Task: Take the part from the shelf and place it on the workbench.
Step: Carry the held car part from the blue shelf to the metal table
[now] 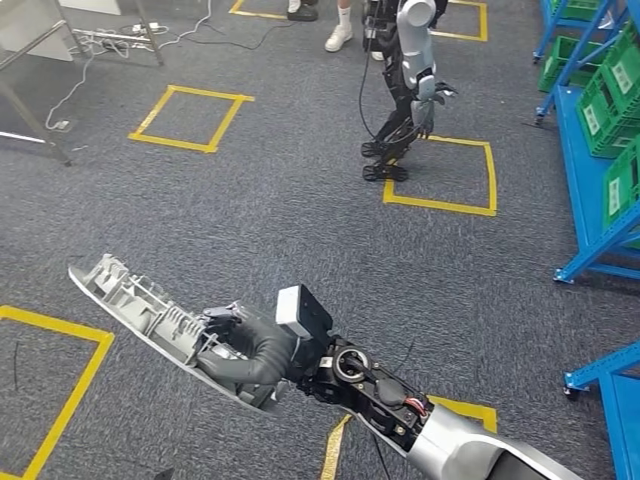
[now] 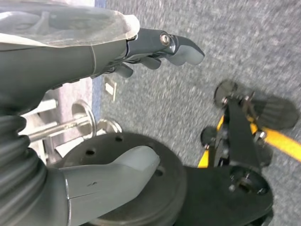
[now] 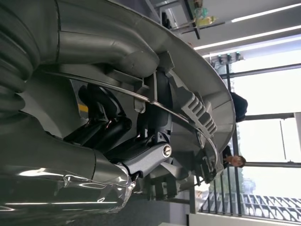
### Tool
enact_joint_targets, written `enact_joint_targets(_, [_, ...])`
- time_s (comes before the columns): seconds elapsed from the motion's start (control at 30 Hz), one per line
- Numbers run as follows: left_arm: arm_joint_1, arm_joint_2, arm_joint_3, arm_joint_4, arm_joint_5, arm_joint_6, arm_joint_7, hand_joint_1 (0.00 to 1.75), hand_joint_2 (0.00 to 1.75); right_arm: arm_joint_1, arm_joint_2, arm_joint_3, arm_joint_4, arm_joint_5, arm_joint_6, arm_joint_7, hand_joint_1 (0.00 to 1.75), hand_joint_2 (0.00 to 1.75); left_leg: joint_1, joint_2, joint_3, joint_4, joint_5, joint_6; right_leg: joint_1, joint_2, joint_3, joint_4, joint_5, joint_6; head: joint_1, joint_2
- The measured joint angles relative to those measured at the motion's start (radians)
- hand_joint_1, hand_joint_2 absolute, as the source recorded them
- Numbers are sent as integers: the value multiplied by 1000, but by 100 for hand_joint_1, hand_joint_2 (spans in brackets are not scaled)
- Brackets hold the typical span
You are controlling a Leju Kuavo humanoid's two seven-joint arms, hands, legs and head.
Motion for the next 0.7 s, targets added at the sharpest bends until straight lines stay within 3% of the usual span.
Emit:
enact_joint_targets(0.07, [2, 2, 0, 0, -5, 0, 0, 0, 175, 1, 0, -1, 1, 12, -6, -4, 175, 175, -4, 35, -16, 29, -22, -7, -5, -24, 9, -19, 10, -4, -1, 0])
enact_joint_targets(0.13, [-1, 3, 0, 0, -7, 0, -3, 0, 175, 4, -4, -3, 2, 19, -8, -4, 175, 175, -5, 91, -68, 139, -82, -14, -4, -52, 12, -28, 15, -7, -4, 0])
enact_joint_targets(0.2, [-3, 3, 0, 0, -8, -1, -7, 0, 175, 8, -10, -4, 5, 24, -9, -4, 175, 175, -2, 112, -122, 257, -127, -22, -2, -83, 10, -27, 14, -10, -5, 0])
enact_joint_targets(0.23, [-3, 4, 0, 0, -9, -2, -10, 0, 175, 10, -12, -5, 6, 28, -9, -4, 175, 175, 1, 116, -128, 274, -125, -26, -1, -97, 10, -27, 13, -10, -5, 0])
enact_joint_targets(0.27, [-2, 5, 0, 0, -9, -3, -13, 0, 175, 11, -14, -5, 7, 32, -8, -2, 175, 175, 3, 122, -113, 249, -105, -29, -2, -110, 10, -26, 11, -9, -5, 0])
enact_joint_targets(0.33, [-3, 8, 0, 0, -7, -4, -19, 0, 175, 10, -14, -4, 8, 40, -4, 1, 175, 175, 6, 155, -41, 118, -48, -34, -1, -132, 10, -19, 5, -1, -5, 0])
enact_joint_targets(0.4, [-6, 10, 0, 0, -4, -5, -25, 0, 175, 8, -14, -3, 7, 46, 1, 6, 175, 175, 2, 181, 11, 19, -19, -25, 4, -151, 9, -9, -4, 10, -4, 0])
enact_joint_targets(0.43, [-8, 11, 0, 0, -4, -6, -27, 0, 175, 7, -14, -2, 7, 48, 3, 8, 175, 175, -1, 182, 16, 4, -20, -16, 8, -160, 9, -6, -7, 14, -4, 0])
enact_joint_targets(0.5, [-7, 12, 0, 0, -4, -6, -29, 0, 175, 3, -13, -1, 7, 51, 6, 10, 175, 175, -2, 157, 14, 5, -17, 1, 8, -174, 11, -3, -12, 22, -2, 0])
enact_joint_targets(0.57, [-5, 13, 0, 0, -2, -6, -28, 0, 175, -2, -13, 0, 7, 53, 8, 12, 175, 175, 0, 137, 13, 3, -14, 13, 1, -145, 1, 31, -40, 34, -1, 0])
enact_joint_targets(0.63, [-5, 14, 0, 0, 0, -6, -27, 0, 175, -5, -12, 1, 7, 54, 9, 13, 175, 175, 2, 119, 12, 2, -11, 21, -3, -91, -46, 144, -104, 42, -1, 0])
enact_joint_targets(0.7, [-5, 15, 0, 0, 3, -6, -26, 0, 175, -5, -12, 3, 8, 54, 10, 15, 175, 175, 1, 96, 9, 2, -10, 25, -3, -70, -107, 278, -157, 43, -1, 0])
